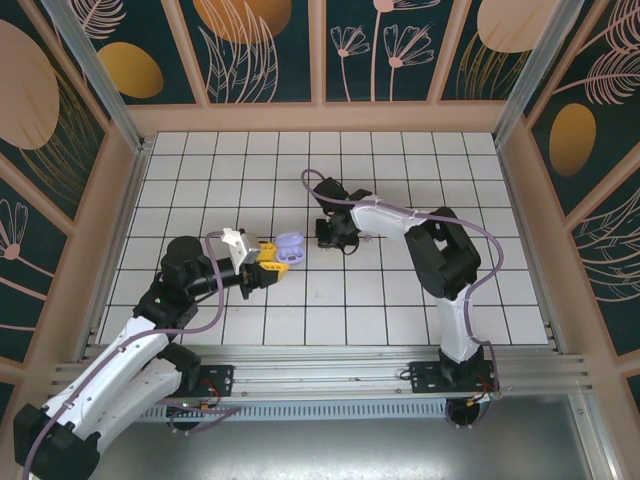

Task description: Insert the wireless bluetooth earbuds into the charging case

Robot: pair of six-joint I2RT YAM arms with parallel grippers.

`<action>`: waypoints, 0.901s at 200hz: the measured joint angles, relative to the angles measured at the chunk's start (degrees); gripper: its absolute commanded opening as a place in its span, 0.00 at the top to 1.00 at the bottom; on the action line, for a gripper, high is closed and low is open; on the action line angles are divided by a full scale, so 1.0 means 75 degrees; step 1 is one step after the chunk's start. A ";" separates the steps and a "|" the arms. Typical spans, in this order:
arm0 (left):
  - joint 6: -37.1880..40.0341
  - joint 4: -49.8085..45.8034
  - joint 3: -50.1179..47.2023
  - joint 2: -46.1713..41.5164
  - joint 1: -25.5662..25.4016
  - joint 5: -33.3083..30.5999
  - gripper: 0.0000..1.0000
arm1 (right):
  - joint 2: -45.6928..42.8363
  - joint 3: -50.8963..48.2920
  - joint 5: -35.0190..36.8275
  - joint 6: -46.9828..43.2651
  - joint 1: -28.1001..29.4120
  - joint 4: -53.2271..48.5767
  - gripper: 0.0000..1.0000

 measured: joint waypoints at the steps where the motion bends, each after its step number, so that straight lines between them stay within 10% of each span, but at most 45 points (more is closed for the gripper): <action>1: 0.0000 0.0003 0.0000 0.0000 0.0000 -0.0003 0.84 | -0.0003 0.0000 0.0000 -0.0003 0.0000 -0.0003 0.84; 180: -0.0417 0.2958 -0.0425 0.2279 -0.0032 -0.0679 0.88 | -0.4345 -0.0373 0.0880 -0.0335 -0.0172 -0.1431 0.83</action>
